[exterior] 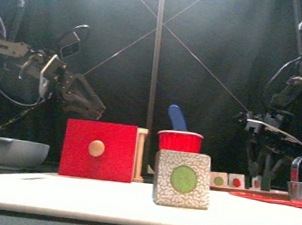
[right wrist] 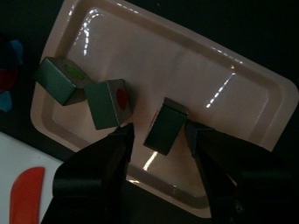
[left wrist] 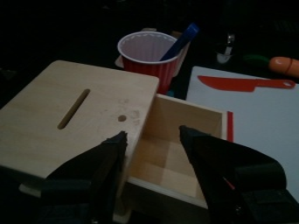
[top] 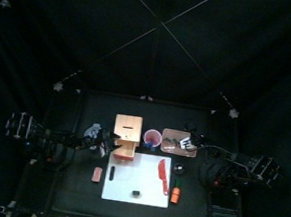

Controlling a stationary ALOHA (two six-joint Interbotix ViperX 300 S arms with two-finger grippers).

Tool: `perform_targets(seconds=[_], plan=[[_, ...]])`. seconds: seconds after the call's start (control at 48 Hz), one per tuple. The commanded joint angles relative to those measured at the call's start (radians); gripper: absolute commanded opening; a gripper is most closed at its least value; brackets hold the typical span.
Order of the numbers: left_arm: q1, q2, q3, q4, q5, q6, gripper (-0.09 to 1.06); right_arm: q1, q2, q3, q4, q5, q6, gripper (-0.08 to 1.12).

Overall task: Place sushi on board then cut the sushi with the knife then place the pieces on the plate
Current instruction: Place the 4 sushi pieces on the plate

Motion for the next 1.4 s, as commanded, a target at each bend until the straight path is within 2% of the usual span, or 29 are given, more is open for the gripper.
perform_targets(seconds=[0.021, 0.167, 0.271, 0.375, 0.5, 0.625, 0.771, 0.896, 1.042, 1.167, 1.396], plan=[[0.0, -0.003, -0.017, 0.0, -0.003, 0.002, 0.88, 0.005, -0.092, -0.037, 0.002, 0.061, 0.0, 0.84], [0.003, -0.003, -0.023, 0.0, -0.003, 0.003, 0.88, 0.117, -0.256, -0.031, 0.021, 0.114, -0.011, 0.84], [0.009, -0.003, -0.032, 0.0, -0.003, 0.003, 0.88, 0.367, -0.272, -0.012, 0.012, 0.032, -0.02, 0.84], [0.026, 0.002, -0.04, 0.0, -0.003, 0.003, 0.88, 0.597, -0.199, -0.057, 0.0, -0.055, 0.009, 0.84], [0.046, 0.021, -0.057, -0.003, -0.005, -0.002, 0.88, 0.709, 0.002, -0.193, 0.084, -0.054, -0.008, 0.84], [0.048, 0.04, -0.071, -0.003, -0.003, 0.003, 0.88, 0.821, 0.172, -0.37, -0.018, -0.055, -0.006, 0.84], [0.049, 0.041, -0.075, -0.003, -0.003, 0.002, 0.88, 0.897, 0.344, -0.545, -0.069, 0.054, -0.011, 0.84], [0.055, 0.043, -0.078, -0.009, -0.003, 0.0, 0.88, 0.942, 0.434, -0.626, -0.091, 0.109, -0.035, 0.85], [0.049, 0.04, -0.067, -0.029, 0.002, 0.0, 0.88, 0.951, 0.511, -0.719, -0.015, 0.161, -0.143, 0.85], [0.048, 0.034, -0.069, -0.028, 0.011, 0.0, 0.88, 0.956, 0.56, -0.778, 0.072, 0.195, -0.229, 0.85], [0.043, 0.032, -0.06, -0.029, 0.011, 0.0, 0.88, 0.951, 0.626, -0.804, 0.094, 0.199, -0.25, 0.84]])
